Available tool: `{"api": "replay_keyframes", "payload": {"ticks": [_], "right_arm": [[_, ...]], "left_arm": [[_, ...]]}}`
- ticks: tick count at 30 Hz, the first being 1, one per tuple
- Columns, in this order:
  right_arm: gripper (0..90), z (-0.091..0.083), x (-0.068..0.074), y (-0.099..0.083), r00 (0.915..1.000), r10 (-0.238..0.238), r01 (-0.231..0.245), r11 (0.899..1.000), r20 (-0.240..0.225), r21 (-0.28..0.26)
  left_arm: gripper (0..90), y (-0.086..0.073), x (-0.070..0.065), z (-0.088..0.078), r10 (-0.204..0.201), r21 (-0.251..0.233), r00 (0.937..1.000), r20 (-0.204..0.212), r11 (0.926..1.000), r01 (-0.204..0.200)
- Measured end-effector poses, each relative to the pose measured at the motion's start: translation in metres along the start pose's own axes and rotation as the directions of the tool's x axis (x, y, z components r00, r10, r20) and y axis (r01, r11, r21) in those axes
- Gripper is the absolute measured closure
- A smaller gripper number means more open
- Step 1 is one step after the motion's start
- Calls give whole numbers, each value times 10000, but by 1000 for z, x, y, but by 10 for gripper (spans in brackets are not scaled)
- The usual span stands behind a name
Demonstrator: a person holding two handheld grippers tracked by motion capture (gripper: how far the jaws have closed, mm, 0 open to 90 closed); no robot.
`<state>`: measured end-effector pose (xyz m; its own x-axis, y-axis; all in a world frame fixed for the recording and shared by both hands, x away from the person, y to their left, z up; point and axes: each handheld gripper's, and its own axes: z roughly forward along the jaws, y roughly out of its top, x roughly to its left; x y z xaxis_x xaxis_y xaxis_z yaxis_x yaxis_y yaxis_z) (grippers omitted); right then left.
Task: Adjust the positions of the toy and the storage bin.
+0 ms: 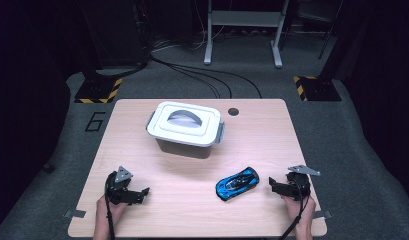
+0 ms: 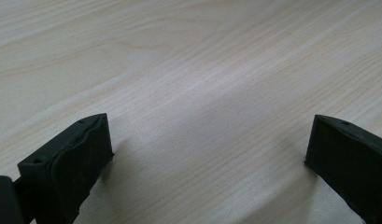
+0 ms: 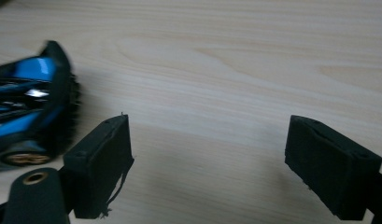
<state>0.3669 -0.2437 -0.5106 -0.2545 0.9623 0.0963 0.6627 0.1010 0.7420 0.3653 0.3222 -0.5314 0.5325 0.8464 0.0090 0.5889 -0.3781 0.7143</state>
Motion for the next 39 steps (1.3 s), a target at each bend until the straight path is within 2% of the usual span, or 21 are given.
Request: {"api": "replay_keyframes", "payload": {"ticks": [2,3,6,9,12,13,16,17,18,20,21,22,25,26,27,28,29,32,33,36,39], "right_arm": [[173,-2,4,3,9998,-161,161,9999,-127,6],[187,-5,10,7,9989,-357,357,9994,-305,-21],[235,-8,22,14,9956,-511,512,9987,-792,-12],[319,-7,31,20,9884,-737,738,9973,-1328,-48],[476,-4,41,24,9829,-958,1004,9947,-1571,216],[533,1,46,27,9810,-1069,1156,9923,-1617,453],[621,6,50,30,9809,-1094,1217,9902,-1610,685],[645,7,49,30,9788,-1288,1417,9873,-1596,722],[645,7,49,30,9788,-1288,1417,9873,-1596,722],[712,10,50,30,9832,-1065,1211,9883,-1482,931],[712,10,50,30,9832,-1065,1211,9883,-1482,931],[748,12,51,29,9834,-997,1152,9886,-1516,974],[752,12,50,29,9840,-693,867,9911,-1641,1014],[742,14,46,29,9832,-235,446,9926,-1812,1130],[718,14,46,30,9848,-46,265,9919,-1739,1243],[718,14,46,30,9848,-46,265,9919,-1739,1243],[764,14,45,31,9875,1,197,9921,-1576,1240],[776,14,46,31,9885,124,65,9922,-1509,1243],[784,15,45,30,9858,361,-167,9928,-1643,1183],[789,15,45,28,9832,513,-327,9937,-1749,1076],[791,14,46,28,9849,289,-122,9951,-1709,979]], "left_arm": [[4,0,0,0,-7,-2,10000,0,10000,7],[4,0,0,0,-28,30,10000,13,10000,28],[4,0,0,0,-21,20,10000,8,10000,21],[4,0,0,0,-25,24,10000,9,10000,25],[4,0,0,0,-30,23,10000,10,10000,30],[4,0,0,0,-25,23,10000,10,10000,25],[4,0,0,0,-28,29,10000,6,10000,28],[4,0,0,0,-33,21,10000,-1,10000,33],[4,0,0,0,-33,21,10000,-1,10000,33],[4,0,0,0,-45,44,10000,20,10000,45],[4,0,0,0,-45,44,10000,20,10000,45],[4,0,0,0,-40,34,10000,16,10000,40],[4,0,0,0,-41,24,10000,8,10000,41],[4,0,-1,0,-44,-35,10000,-42,10000,44],[4,0,0,0,-32,24,10000,4,10000,32],[4,0,0,0,-30,16,10000,-6,10000,31],[4,0,0,0,17,20,10000,-10,10000,-17],[4,0,0,0,23,24,10000,-10,10000,-23],[5,0,0,0,19,22,10000,-3,10000,-19],[5,0,0,0,-36,-16,10000,-2,10000,36],[5,0,0,0,-23,-6,10000,-1,10000,23]]}}
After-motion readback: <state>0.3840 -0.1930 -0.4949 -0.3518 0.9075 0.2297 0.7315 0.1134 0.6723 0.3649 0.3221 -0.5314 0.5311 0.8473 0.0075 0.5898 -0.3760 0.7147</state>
